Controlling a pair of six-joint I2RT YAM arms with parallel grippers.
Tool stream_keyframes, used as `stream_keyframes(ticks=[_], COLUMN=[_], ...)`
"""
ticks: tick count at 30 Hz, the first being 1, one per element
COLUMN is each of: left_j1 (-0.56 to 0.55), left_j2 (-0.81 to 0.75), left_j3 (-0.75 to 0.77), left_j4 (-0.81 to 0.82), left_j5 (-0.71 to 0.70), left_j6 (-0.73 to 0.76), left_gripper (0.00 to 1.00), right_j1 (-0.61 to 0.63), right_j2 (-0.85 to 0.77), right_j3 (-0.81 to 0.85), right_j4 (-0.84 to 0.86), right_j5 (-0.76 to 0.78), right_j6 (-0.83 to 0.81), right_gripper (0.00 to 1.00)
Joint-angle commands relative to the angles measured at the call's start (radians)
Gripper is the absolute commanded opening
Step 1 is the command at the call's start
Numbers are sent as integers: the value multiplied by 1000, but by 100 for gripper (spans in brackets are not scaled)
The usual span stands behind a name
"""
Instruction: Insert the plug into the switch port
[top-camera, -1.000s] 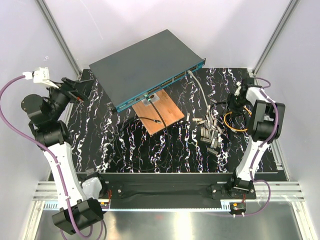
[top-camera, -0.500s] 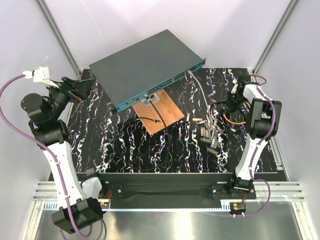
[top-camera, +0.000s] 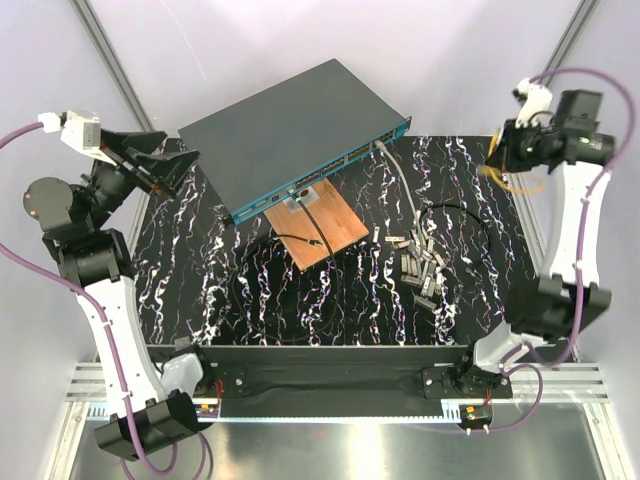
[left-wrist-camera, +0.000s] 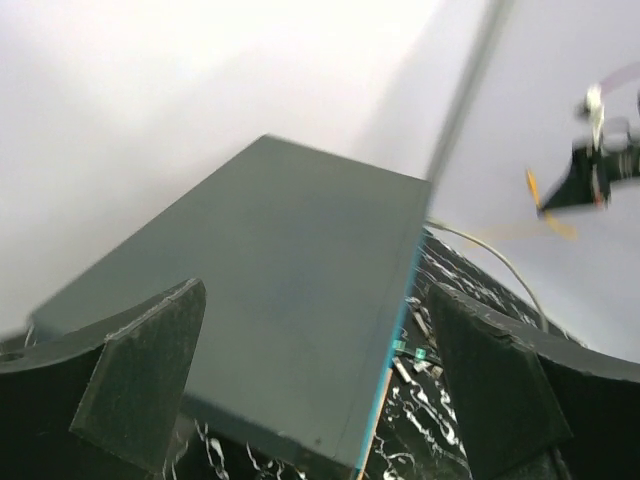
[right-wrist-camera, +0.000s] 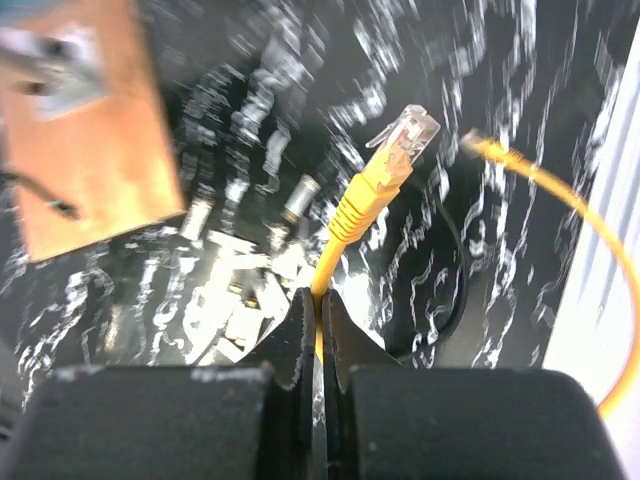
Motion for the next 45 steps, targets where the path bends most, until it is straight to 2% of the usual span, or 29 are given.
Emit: stream_keyframes(ticks=[1,3,7,12,16,20,24,28,33,38,44,45], left_j1=[-50,-115,-264,-486,-643,-780,-887,-985,-1099,-1160,-1277,-1285], left_j2=[9,8,9,20,55,92,161,216,294,357,411,419], left_j3=[65,80,131,132,158,236,324,352,394,437,430,422], left_j4=[137,114,-9,-23,-71,-229,-299,-302,-310,-276,-287,-253], left_j5=[154,170,171,182,185,170,171,159,119,92,58,59], left_j6=[59,104,285,351,429,665,793,817,850,805,770,724], left_gripper=[99,99,99,99,99,99,99,97,93,89,84,83], right_j1=[8,8,8,6,8,9,18,92,182,230,299,308], right_j2=[-96,-139,-196,-268,-379,-462,-454,-463,-564,-659,-704,-710], right_j3=[132,203,319,423,295,164,159,137,-37,-233,-334,-339], right_j4=[-174,-243,-354,-479,-451,-392,-493,-604,-604,-604,-605,-605], right_j5=[-173,-256,-366,-571,-756,-870,-957,-939,-911,-968,-1002,-1000], right_j6=[-129,-147,-163,-206,-201,-125,-121,-160,-94,-45,-16,-14], right_gripper=[0,0,0,0,0,0,0,0,0,0,0,0])
